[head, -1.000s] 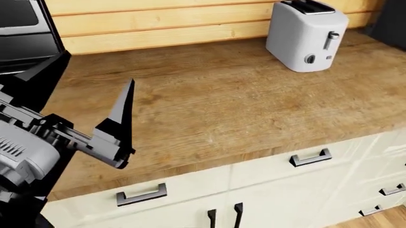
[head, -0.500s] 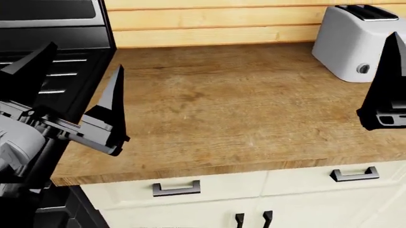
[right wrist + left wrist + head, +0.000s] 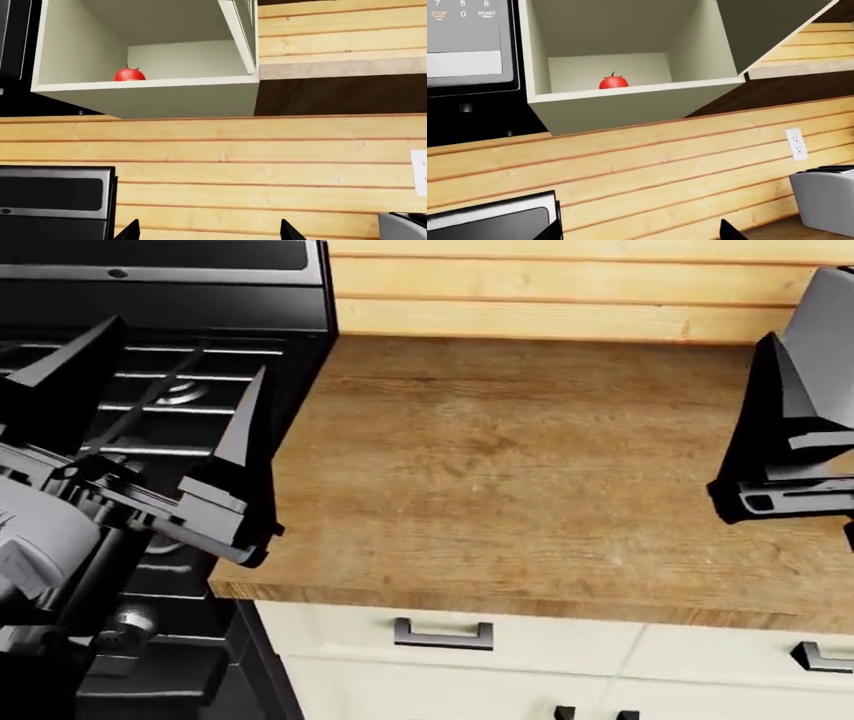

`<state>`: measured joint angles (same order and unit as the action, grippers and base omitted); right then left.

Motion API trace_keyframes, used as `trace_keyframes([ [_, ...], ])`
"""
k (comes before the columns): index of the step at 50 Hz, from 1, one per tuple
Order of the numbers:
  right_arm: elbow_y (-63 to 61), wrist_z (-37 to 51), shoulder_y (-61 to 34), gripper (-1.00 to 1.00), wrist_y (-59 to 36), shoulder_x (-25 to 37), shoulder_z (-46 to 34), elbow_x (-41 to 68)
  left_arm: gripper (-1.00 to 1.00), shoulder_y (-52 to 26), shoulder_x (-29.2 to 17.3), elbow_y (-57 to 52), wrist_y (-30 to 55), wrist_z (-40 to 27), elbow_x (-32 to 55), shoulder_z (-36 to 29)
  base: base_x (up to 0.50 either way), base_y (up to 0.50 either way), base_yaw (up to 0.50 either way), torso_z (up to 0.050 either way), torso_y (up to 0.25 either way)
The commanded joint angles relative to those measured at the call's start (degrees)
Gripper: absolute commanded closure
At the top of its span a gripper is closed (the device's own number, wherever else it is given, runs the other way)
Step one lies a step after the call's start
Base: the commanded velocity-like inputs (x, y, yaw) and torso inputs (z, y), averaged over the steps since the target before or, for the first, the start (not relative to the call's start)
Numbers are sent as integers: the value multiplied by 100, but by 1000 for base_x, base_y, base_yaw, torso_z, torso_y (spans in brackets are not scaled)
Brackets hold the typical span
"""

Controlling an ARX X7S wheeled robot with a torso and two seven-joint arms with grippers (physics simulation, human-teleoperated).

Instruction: Pick the tomato, carrot from the counter and place them in the cabinet. Then close the cabinet.

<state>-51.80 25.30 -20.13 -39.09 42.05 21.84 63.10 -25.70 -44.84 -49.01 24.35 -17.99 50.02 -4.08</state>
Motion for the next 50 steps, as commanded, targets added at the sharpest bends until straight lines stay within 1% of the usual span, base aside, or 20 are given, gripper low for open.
trace_keyframes([
  [1, 25, -22, -38, -100, -1, -32, -171, -104, -100, -164, -29, -97, 99, -95, 147, -23, -21, 280, 0, 0, 0],
  [4, 64, -64, -23, -100, 27, -72, -218, -157, -100, -231, -22, -119, 139, -118, 182, -60, 121, 9, 0, 0, 0],
  [19, 66, -100, -10, -100, 64, -74, -296, -209, -100, -578, -74, -209, 321, -264, 426, -101, 475, 35, 0, 0, 0],
  [25, 86, -68, -19, -100, 44, -44, -291, -150, -100, -572, -98, -217, 301, -272, 450, -72, 49, -321, 0, 0, 0],
  [29, 44, -65, 49, -100, 63, -15, -223, -154, -100, -543, -123, -223, 280, -274, 465, -41, 1, -14, 0, 0, 0],
  [39, -185, 48, 510, -100, 117, 229, 530, 269, -100, -279, -236, -281, 160, -265, 416, 109, 0, 0, 0, 0, 0],
  [46, -225, 131, 468, -100, 106, 289, 540, 344, -100, -239, -284, -303, 137, -287, 457, 165, 299, 22, 0, 0, 0],
  [50, -199, 131, 507, -100, 120, 291, 582, 353, -100, -243, -300, -303, 130, -276, 469, 169, 2, 0, 0, 0, 0],
])
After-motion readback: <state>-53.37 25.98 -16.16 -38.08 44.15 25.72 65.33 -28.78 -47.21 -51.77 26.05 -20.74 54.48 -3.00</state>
